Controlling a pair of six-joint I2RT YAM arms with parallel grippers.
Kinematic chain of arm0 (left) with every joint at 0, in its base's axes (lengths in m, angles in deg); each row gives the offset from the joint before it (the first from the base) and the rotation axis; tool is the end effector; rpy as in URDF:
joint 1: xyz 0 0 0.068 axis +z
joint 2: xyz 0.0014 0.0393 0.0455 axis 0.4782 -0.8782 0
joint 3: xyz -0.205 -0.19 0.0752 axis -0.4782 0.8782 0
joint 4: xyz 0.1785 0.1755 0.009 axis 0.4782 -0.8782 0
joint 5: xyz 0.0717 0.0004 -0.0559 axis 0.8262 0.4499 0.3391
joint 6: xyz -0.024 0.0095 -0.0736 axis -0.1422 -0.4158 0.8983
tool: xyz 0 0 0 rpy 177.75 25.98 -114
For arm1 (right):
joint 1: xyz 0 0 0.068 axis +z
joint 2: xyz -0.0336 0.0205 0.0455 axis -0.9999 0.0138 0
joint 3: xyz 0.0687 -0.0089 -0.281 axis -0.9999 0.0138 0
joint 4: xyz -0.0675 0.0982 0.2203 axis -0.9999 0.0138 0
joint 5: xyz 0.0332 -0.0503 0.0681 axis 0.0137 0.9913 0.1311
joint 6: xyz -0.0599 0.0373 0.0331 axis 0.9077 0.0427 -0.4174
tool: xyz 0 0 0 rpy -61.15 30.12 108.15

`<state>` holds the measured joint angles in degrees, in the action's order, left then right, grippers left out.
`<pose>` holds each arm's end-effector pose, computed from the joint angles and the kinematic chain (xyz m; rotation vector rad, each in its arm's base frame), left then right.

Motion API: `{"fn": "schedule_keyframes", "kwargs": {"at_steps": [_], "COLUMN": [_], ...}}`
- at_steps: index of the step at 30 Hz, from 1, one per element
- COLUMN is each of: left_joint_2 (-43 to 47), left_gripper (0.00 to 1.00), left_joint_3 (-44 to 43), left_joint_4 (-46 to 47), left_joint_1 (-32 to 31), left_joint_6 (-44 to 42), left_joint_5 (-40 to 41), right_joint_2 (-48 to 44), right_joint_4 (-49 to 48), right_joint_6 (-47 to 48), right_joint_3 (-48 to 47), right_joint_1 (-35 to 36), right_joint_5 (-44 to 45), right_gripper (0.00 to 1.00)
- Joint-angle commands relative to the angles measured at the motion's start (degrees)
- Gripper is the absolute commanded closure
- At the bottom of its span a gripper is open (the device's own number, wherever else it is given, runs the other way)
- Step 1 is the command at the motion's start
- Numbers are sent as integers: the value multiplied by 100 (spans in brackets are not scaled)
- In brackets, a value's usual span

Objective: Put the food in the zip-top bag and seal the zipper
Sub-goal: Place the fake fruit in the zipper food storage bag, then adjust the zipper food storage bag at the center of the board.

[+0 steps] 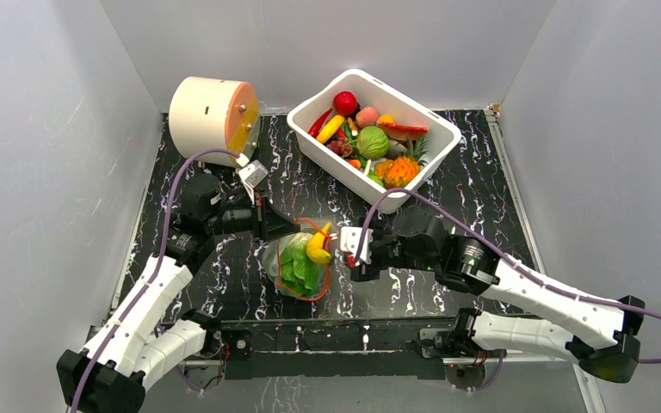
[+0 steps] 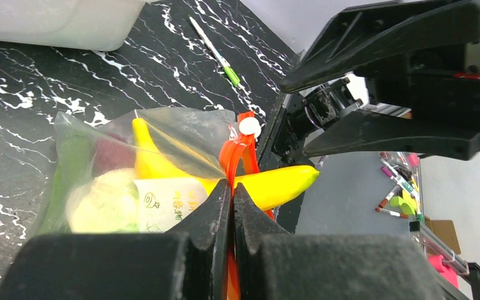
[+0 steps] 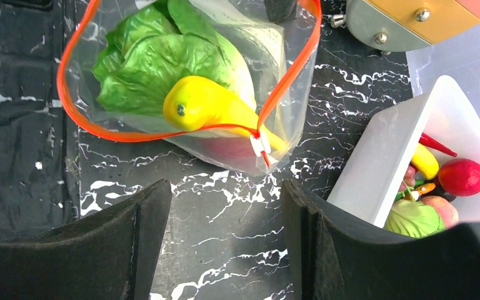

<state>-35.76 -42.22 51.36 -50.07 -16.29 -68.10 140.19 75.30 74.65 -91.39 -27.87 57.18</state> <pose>0.1631 -0.1199 0.3440 0.7192 1.7487 -1.2753 0.0885 0.1810 0.3437 -1.5671 1.3366 0.4512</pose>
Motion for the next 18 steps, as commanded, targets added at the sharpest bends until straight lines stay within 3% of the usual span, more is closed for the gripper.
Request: {"fn": "schedule_keyframes", "kwargs": {"at_steps": [1, 11, 15, 18], "left_joint_2": [19, -16, -22, -8], "left_gripper": [100, 100, 100, 100], "left_joint_3": [-253, -122, -128, -137], "left_joint_4": [278, 544, 529, 487], "left_joint_1": [-4, -4, -4, -4], "left_joint_6": [-44, 67, 46, 16], "left_joint_5": [-561, -894, -928, -897], "right_joint_2": [68, 688, 764, 746], "right_joint_4": [-611, -1106, -1156, -1258], "right_joint_6": [567, 1113, 1179, 1105], "right_joint_3": [137, 63, 53, 62], "right_joint_1": [-10, -10, -8, -9], "right_joint_5": [-128, -192, -332, -329], "right_gripper": [38, 43, 54, 74]}}
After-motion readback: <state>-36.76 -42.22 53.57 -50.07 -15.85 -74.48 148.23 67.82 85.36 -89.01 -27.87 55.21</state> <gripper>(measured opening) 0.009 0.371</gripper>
